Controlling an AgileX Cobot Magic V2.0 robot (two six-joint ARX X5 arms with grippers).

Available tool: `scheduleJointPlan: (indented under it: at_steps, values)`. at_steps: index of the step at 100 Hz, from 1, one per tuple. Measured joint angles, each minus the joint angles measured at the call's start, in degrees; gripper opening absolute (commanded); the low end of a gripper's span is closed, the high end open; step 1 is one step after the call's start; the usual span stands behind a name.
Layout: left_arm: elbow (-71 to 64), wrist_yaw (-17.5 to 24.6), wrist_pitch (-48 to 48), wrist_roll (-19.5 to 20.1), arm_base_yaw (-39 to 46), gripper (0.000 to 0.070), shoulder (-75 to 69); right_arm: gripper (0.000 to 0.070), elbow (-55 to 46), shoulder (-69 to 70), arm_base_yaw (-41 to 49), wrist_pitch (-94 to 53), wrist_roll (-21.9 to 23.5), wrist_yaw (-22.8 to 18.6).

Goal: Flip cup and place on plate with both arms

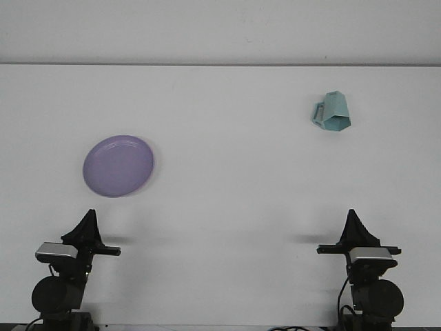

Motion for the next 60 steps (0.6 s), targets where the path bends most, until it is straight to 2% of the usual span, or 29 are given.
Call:
scheduleJointPlan:
  at_steps: [15,31,39,53,57,60]
  values:
    - [0.02,0.0,1.42,-3.69,0.0,0.0011,0.0,0.0,4.76,1.64,0.0,-4.37,4.74,2.36]
    - [0.02,0.0,1.33,-5.14,0.0,0.0011,0.0,0.0,16.96,9.49,0.0,-8.33,4.96,4.92]
    - [0.02,0.0,1.33,-5.55,0.0,0.0011,0.0,0.0,23.91,15.72,0.0,-8.94,2.6,5.01]
    - [0.02,0.0,1.33,-5.75,0.0,0.0011,0.0,0.0004,33.88,27.96,0.0,-9.62,-4.28,5.01]
    - [0.02,0.0,1.33,-5.75,0.0,0.0011,0.0,0.0038,35.67,31.32,0.0,-9.18,-6.34,5.01]
    - [0.02,0.0,1.33,-5.77,0.02,0.0011,0.0,0.0094,36.59,33.66,0.0,-8.41,-7.96,5.01]
